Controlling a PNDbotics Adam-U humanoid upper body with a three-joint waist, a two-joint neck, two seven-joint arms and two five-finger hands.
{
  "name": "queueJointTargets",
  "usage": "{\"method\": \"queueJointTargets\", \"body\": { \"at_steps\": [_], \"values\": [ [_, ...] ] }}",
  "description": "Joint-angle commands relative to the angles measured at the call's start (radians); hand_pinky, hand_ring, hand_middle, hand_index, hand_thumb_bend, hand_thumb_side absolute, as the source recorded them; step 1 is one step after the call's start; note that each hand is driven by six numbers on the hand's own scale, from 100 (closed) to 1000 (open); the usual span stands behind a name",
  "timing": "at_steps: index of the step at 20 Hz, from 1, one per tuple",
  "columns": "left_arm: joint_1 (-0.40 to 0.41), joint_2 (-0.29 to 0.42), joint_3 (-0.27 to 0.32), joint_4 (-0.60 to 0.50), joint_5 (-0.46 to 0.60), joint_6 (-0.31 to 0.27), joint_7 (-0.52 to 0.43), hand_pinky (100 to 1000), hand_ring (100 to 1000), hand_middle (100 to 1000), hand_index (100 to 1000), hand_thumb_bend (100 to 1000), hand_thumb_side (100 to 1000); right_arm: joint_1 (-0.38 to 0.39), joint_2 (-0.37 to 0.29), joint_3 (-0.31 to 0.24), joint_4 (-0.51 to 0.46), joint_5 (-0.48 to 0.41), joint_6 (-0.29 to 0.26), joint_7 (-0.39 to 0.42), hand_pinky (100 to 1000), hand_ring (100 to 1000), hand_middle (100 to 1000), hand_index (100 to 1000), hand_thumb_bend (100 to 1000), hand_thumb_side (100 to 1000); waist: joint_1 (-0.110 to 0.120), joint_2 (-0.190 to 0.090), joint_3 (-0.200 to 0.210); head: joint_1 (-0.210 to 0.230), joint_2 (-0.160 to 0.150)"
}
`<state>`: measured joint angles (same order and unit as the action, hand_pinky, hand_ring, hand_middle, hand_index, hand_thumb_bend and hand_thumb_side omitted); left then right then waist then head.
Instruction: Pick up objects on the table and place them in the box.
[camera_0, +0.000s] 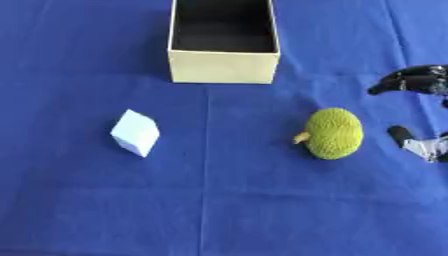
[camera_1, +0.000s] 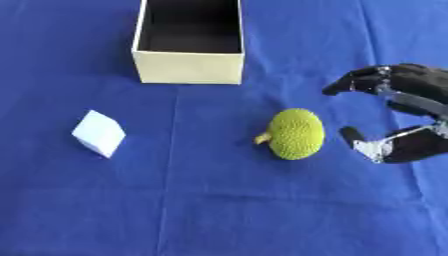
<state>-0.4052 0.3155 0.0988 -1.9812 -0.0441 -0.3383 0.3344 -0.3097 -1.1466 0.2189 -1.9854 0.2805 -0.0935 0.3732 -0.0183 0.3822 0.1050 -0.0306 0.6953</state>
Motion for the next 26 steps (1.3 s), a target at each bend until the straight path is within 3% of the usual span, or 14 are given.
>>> {"method": "queueJointTargets", "body": {
  "at_steps": [1, 8, 18, 26],
  "values": [
    [-0.012, 0.011, -0.005, -0.019, 0.011, 0.002, -0.008, 842, 752, 690, 814, 100, 646, -0.031, -0.017, 0.014, -0.015, 0.005, 0.016, 0.020, 957, 937, 834, 940, 100, 538, -0.002, -0.021, 0.009, -0.008, 0.010],
    [-0.014, 0.002, -0.009, -0.019, 0.022, 0.008, -0.019, 841, 746, 683, 809, 100, 647, -0.098, 0.041, 0.075, -0.015, 0.049, 0.119, 0.122, 967, 943, 836, 946, 100, 675, -0.004, -0.019, 0.016, -0.005, 0.017],
    [-0.018, -0.003, -0.012, -0.019, 0.030, 0.011, -0.026, 840, 741, 678, 804, 100, 647, -0.149, 0.094, 0.123, -0.015, 0.093, 0.171, 0.185, 967, 947, 844, 959, 100, 678, -0.007, -0.014, 0.022, -0.005, 0.019],
    [-0.017, -0.007, -0.012, -0.019, 0.033, 0.013, -0.027, 840, 738, 675, 801, 100, 647, -0.158, 0.122, 0.149, -0.015, 0.207, 0.198, 0.211, 953, 945, 857, 985, 100, 642, -0.006, -0.011, 0.024, -0.008, 0.017]
  ]
}}
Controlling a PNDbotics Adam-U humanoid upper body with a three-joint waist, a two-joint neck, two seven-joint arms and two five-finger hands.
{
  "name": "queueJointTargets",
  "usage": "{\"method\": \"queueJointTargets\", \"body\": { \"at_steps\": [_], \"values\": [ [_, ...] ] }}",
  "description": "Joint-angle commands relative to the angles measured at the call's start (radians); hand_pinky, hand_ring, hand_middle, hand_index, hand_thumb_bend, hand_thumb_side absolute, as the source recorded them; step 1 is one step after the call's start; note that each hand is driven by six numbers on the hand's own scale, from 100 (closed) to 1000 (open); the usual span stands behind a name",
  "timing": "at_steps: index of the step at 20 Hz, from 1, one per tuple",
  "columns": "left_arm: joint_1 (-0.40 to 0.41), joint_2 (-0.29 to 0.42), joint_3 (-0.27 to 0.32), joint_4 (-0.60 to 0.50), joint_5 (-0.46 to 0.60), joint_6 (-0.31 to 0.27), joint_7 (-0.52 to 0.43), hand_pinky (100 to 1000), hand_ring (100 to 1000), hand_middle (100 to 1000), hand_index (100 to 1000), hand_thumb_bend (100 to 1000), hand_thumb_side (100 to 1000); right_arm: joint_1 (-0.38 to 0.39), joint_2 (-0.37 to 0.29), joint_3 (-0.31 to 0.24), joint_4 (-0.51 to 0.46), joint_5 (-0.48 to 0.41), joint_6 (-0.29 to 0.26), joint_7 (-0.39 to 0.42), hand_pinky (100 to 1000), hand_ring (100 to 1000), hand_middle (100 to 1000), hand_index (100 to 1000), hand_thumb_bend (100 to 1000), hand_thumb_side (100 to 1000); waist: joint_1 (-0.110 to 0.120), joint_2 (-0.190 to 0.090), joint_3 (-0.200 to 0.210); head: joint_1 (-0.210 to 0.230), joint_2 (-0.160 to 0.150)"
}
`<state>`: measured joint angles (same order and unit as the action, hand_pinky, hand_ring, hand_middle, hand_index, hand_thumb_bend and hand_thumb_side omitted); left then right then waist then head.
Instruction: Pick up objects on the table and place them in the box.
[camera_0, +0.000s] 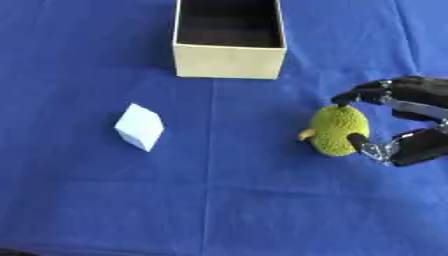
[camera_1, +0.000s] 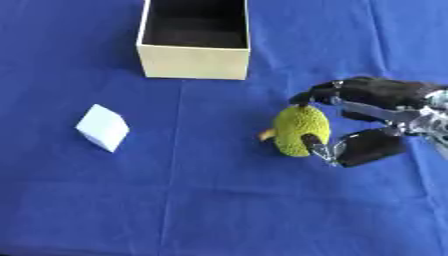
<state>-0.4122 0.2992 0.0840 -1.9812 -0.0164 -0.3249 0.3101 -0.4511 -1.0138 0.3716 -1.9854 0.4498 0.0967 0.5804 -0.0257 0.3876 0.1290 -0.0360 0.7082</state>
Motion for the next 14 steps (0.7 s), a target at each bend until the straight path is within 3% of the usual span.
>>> {"method": "queueJointTargets", "body": {
  "at_steps": [1, 5, 7, 11, 12, 14],
  "values": [
    [-0.010, 0.010, 0.002, -0.019, 0.006, 0.000, -0.003, 840, 738, 674, 800, 100, 647, -0.018, -0.007, 0.000, -0.014, 0.053, 0.012, 0.007, 950, 943, 857, 984, 100, 636, 0.002, -0.017, 0.000, -0.003, 0.004],
    [-0.010, 0.008, 0.001, -0.019, 0.007, 0.000, -0.005, 839, 735, 671, 799, 100, 647, -0.029, 0.013, 0.021, 0.004, 0.097, 0.020, 0.014, 935, 927, 840, 966, 100, 642, 0.003, -0.016, 0.002, -0.006, 0.003],
    [-0.010, 0.007, 0.000, -0.019, 0.008, 0.001, -0.007, 839, 733, 669, 798, 100, 647, -0.034, 0.020, 0.032, 0.014, 0.103, 0.022, 0.015, 918, 906, 805, 948, 100, 595, 0.003, -0.016, 0.002, -0.006, 0.003],
    [-0.011, 0.006, -0.001, -0.019, 0.010, 0.002, -0.009, 838, 730, 665, 795, 100, 646, -0.045, 0.033, 0.051, 0.039, 0.121, 0.020, 0.014, 878, 850, 759, 908, 113, 409, 0.003, -0.016, 0.004, -0.008, 0.000],
    [-0.011, 0.005, -0.001, -0.019, 0.011, 0.002, -0.010, 837, 728, 663, 794, 100, 646, -0.048, 0.036, 0.054, 0.046, 0.130, 0.019, 0.014, 865, 831, 751, 898, 185, 320, 0.004, -0.016, 0.004, -0.008, -0.001],
    [-0.011, 0.004, -0.001, -0.019, 0.012, 0.002, -0.010, 837, 728, 662, 794, 100, 646, -0.055, 0.045, 0.063, 0.065, 0.148, 0.019, 0.017, 860, 824, 745, 893, 200, 292, 0.004, -0.016, 0.004, -0.008, -0.001]
  ]
}}
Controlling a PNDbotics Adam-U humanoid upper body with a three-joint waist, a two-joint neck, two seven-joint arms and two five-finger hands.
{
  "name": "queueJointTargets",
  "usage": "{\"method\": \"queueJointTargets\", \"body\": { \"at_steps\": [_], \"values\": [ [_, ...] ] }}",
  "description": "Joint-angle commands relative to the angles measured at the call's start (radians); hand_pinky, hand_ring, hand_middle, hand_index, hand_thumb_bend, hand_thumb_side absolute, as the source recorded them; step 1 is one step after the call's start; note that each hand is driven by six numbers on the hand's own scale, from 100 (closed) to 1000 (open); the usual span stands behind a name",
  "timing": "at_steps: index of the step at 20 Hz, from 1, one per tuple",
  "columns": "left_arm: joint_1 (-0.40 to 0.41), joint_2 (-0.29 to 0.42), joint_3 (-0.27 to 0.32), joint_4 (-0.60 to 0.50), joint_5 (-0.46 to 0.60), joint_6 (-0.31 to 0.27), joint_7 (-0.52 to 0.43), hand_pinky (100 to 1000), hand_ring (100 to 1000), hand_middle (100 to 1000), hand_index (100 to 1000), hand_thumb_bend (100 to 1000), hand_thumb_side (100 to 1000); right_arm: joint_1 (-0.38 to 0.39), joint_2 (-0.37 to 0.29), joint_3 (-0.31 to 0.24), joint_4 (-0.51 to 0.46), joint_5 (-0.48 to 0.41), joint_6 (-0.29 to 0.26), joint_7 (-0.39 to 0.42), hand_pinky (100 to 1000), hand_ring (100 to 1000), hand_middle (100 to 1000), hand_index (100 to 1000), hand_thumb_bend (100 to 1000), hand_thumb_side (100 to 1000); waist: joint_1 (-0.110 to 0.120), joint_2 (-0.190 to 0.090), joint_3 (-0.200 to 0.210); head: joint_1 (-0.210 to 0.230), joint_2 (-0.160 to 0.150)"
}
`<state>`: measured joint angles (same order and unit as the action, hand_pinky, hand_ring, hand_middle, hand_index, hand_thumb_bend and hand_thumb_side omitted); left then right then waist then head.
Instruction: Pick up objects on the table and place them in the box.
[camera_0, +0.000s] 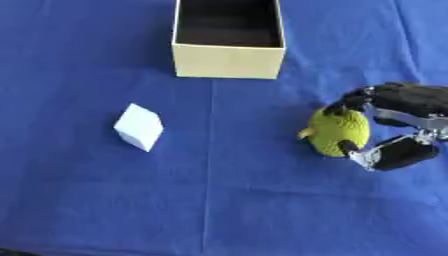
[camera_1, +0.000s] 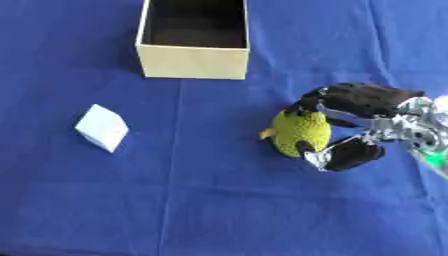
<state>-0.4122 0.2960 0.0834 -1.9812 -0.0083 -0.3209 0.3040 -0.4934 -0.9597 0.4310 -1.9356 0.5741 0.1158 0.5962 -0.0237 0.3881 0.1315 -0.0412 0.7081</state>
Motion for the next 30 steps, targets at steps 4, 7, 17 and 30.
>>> {"method": "queueJointTargets", "body": {
  "at_steps": [4, 7, 17, 30],
  "values": [
    [-0.011, 0.006, -0.004, -0.019, 0.007, 0.000, -0.008, 836, 724, 659, 792, 100, 646, -0.028, 0.006, 0.019, 0.053, 0.069, 0.000, 0.000, 811, 749, 722, 874, 300, 177, 0.003, -0.016, 0.003, -0.005, -0.002],
    [-0.010, 0.005, -0.005, -0.019, 0.009, 0.001, -0.011, 834, 721, 655, 790, 100, 646, -0.037, 0.016, 0.024, 0.070, 0.109, -0.009, -0.009, 755, 684, 690, 824, 303, 139, 0.004, -0.016, 0.002, -0.004, -0.002],
    [-0.008, 0.004, -0.007, -0.019, 0.013, 0.005, -0.020, 829, 710, 643, 784, 100, 646, -0.026, 0.034, 0.019, 0.099, 0.114, 0.020, -0.148, 626, 560, 531, 689, 100, 199, 0.006, -0.015, -0.004, 0.002, -0.002],
    [-0.006, 0.007, -0.005, -0.019, 0.014, 0.010, -0.022, 826, 704, 637, 782, 100, 644, 0.006, -0.022, -0.060, -0.061, 0.030, -0.026, -0.304, 658, 560, 422, 623, 100, 145, 0.006, -0.018, -0.011, 0.008, 0.003]
  ]
}}
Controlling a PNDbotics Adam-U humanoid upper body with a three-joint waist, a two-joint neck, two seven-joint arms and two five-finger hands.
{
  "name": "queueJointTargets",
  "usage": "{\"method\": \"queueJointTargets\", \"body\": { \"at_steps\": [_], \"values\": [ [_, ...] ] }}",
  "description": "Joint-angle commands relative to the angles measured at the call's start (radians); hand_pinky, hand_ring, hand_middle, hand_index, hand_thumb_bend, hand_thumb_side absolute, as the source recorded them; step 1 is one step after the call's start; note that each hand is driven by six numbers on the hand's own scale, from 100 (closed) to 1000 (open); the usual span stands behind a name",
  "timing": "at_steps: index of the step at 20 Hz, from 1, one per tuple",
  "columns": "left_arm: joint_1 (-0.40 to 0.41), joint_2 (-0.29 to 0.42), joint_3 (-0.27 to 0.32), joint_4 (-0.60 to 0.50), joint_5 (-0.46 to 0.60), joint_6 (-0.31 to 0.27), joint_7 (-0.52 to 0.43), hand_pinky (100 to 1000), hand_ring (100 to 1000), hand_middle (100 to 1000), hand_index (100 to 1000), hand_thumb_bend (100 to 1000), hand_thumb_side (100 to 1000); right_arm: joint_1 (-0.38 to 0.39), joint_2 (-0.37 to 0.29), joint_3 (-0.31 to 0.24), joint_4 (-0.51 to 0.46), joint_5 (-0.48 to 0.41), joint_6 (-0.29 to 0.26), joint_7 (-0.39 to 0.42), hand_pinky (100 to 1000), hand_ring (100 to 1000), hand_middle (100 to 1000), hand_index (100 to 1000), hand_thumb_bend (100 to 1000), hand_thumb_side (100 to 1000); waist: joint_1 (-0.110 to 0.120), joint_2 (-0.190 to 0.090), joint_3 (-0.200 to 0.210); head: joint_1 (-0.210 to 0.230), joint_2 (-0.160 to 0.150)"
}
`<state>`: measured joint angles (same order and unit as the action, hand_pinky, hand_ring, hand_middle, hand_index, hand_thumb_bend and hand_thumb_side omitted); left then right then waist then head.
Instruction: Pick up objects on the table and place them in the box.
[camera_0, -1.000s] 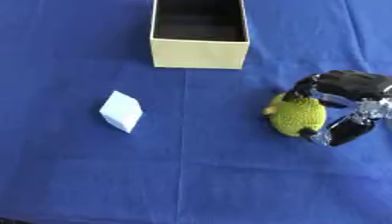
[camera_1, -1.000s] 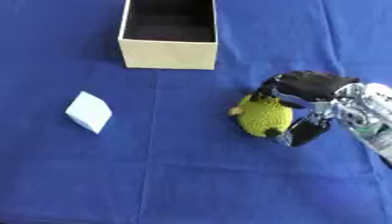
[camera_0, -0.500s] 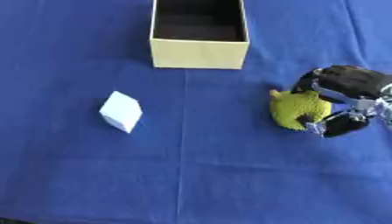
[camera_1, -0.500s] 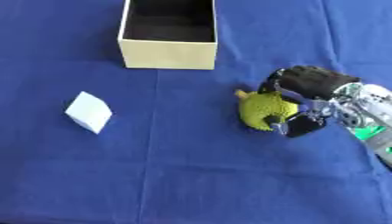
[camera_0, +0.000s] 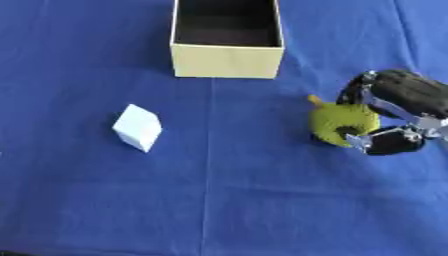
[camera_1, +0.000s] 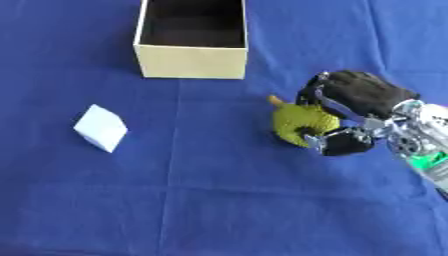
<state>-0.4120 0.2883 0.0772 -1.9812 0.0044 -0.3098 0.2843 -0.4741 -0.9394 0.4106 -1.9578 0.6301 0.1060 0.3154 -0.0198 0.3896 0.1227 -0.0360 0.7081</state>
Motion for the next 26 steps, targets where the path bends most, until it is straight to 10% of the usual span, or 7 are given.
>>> {"method": "queueJointTargets", "body": {
  "at_steps": [1, 12, 26],
  "values": [
    [-0.005, 0.015, 0.001, -0.019, 0.001, -0.001, -0.003, 825, 704, 636, 781, 100, 644, -0.022, -0.043, -0.052, -0.040, -0.040, -0.030, -0.033, 661, 557, 420, 628, 100, 130, 0.002, -0.021, -0.004, 0.003, 0.003],
    [-0.005, 0.023, -0.007, -0.019, -0.001, 0.000, -0.009, 822, 703, 636, 779, 100, 642, -0.228, 0.014, -0.128, -0.028, -0.207, -0.030, -0.002, 689, 535, 380, 638, 100, 100, -0.004, -0.023, 0.000, -0.017, 0.005],
    [-0.053, 0.053, -0.041, -0.019, 0.006, -0.008, -0.042, 820, 706, 640, 780, 100, 636, -0.570, 0.219, -0.115, 0.306, -0.249, -0.030, 0.022, 708, 524, 363, 643, 100, 105, -0.019, 0.002, 0.058, -0.078, -0.050]
  ]
}}
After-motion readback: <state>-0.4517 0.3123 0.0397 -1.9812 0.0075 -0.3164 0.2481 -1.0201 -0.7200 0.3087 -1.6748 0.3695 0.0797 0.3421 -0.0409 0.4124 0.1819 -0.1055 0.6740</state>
